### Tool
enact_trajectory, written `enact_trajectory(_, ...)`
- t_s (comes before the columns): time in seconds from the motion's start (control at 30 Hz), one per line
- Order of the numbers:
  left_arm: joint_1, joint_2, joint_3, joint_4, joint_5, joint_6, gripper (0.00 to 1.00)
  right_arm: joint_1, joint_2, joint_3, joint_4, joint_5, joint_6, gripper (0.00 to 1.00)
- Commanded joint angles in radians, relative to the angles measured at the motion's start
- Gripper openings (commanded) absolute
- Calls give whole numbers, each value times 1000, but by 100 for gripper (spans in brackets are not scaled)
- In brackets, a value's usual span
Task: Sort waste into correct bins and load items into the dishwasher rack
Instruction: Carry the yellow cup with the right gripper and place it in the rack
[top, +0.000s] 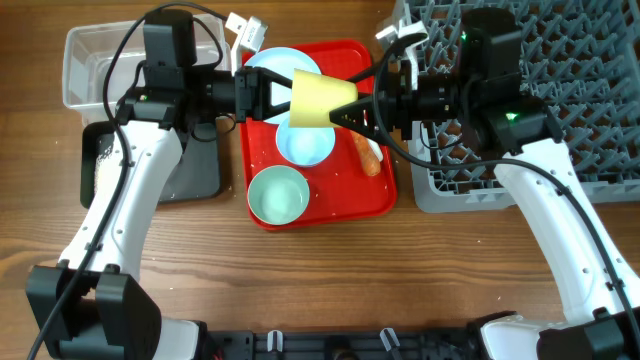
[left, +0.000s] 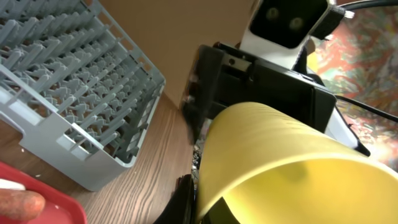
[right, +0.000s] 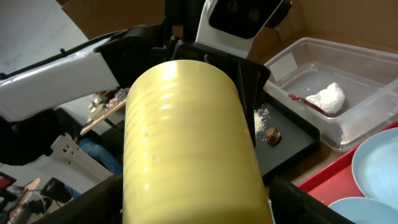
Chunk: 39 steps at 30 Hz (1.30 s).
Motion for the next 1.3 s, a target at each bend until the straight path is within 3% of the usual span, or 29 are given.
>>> enact_trajectory(0.0,-5,-5,6,6,37,-2,4,6,8,4,2,-17,-10,60)
enact_trajectory(0.07,-5,-5,6,6,35,-1,19,6,8,4,2,-16,-10,51)
enact_trajectory(0.2,-5,-5,6,10,33,-1,27,-25,8,4,-5,-21,-14,50)
enact_trajectory(0.37,-4,-5,6,10,31,-1,29,-179,8,4,-69,-159,-64,50)
enact_trajectory(0.5,-4,-5,4,8,-18,-1,29,-337,6,4,-177,-133,-66,50)
enact_trajectory(0.6,-4,-5,3,-53,-209,0,36,-384,-18,5,-351,137,-114,49)
enact_trajectory(0.73,-4,0,3,-282,-697,6,41,-383,-79,103,-648,670,-89,49)
enact_trajectory(0.8,-4,2,3,-351,-831,2,45,-383,-79,185,-772,831,-78,49)
enact_trajectory(0.97,-4,2,3,-381,-877,2,47,-383,-32,220,-981,1128,-11,49)
enact_trajectory(1.27,-5,2,3,-389,-903,2,47,-348,258,220,-1075,1130,-9,49)
